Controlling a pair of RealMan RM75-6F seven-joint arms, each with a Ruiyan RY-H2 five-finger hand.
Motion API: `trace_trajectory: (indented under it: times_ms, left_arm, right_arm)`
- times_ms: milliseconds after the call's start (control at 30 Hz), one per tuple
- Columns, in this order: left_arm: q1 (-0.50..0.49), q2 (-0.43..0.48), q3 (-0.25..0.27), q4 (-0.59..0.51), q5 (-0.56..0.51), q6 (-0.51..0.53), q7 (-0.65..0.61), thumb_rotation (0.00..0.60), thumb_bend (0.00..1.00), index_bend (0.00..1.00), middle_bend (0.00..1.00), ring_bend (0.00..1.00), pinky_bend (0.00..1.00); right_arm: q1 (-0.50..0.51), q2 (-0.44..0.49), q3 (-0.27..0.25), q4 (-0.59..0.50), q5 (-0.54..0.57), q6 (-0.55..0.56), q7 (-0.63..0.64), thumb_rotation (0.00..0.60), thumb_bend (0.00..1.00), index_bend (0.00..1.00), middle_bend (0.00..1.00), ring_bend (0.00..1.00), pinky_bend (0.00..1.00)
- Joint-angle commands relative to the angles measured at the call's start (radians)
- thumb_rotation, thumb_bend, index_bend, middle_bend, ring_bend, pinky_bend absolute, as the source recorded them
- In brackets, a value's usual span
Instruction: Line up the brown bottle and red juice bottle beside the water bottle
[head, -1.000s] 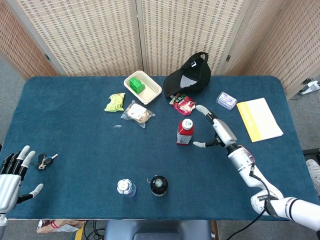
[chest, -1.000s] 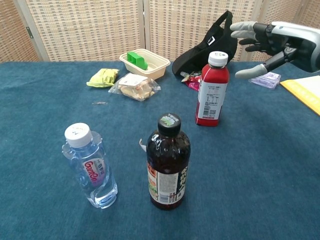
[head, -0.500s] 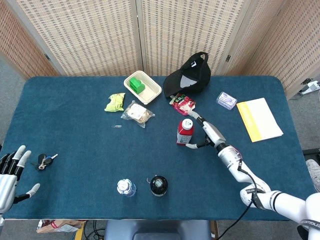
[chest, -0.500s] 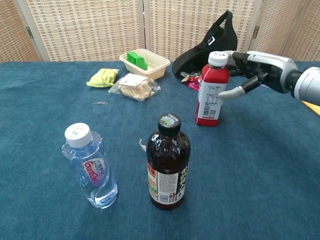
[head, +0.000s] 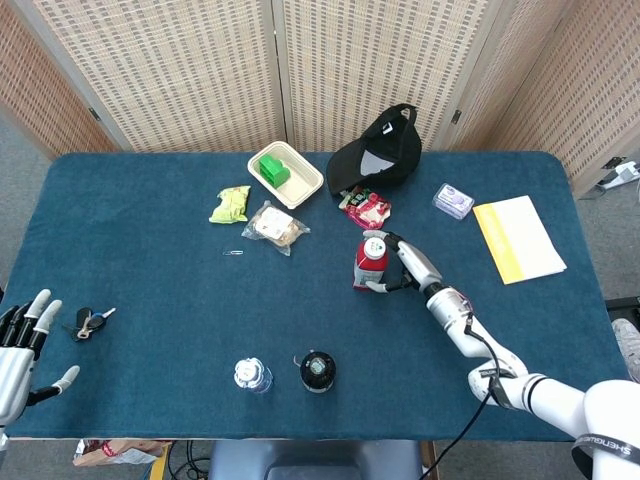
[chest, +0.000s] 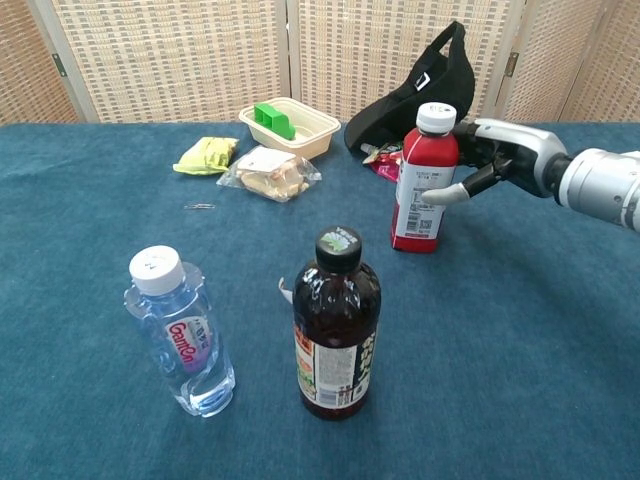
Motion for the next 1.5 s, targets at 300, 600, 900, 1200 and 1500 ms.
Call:
trace_trajectory:
  times_ms: [300,600,900,1200,1500]
  left_arm:
    - [0.001,-0.001,-0.001,0.0,-0.006,-0.002,0.005,0.6,0.17,0.01,0.0,0.04,0.04]
    - [-0.002,-0.002,0.001,-0.009,0.0,-0.004,0.019,0.6,0.17,0.01,0.0,0.04,0.04]
    - [-0.004,0.0,0.003,-0.025,0.013,-0.002,0.036,0.6,0.17,0.01,0.0,0.04,0.04]
    - [-0.001,0.0,0.006,-0.038,0.02,0.005,0.051,0.6,0.17,0.01,0.0,0.04,0.04]
    - [-0.001,-0.003,0.007,-0.037,0.019,0.003,0.051,0.6,0.17,0.01,0.0,0.04,0.04]
  right_arm:
    - [0.002,0.015,-0.018,-0.013,-0.048,0.014,0.032,0.6,0.41,0.55,0.39,0.24,0.21]
    - [-0.054,0.193,-0.099,-0.228,-0.188,0.146,0.057,0.6,0.41,0.57,0.42,0.27,0.25]
    - [-0.123,0.307,-0.207,-0.385,-0.305,0.269,0.019,0.6,0.41,0.57,0.42,0.27,0.26]
    - [-0.159,0.289,-0.279,-0.402,-0.371,0.331,-0.004,0.6,0.41,0.57,0.42,0.27,0.26]
    - [-0.172,0.263,-0.336,-0.373,-0.407,0.349,0.025,0.6,0.38,0.57,0.42,0.27,0.26]
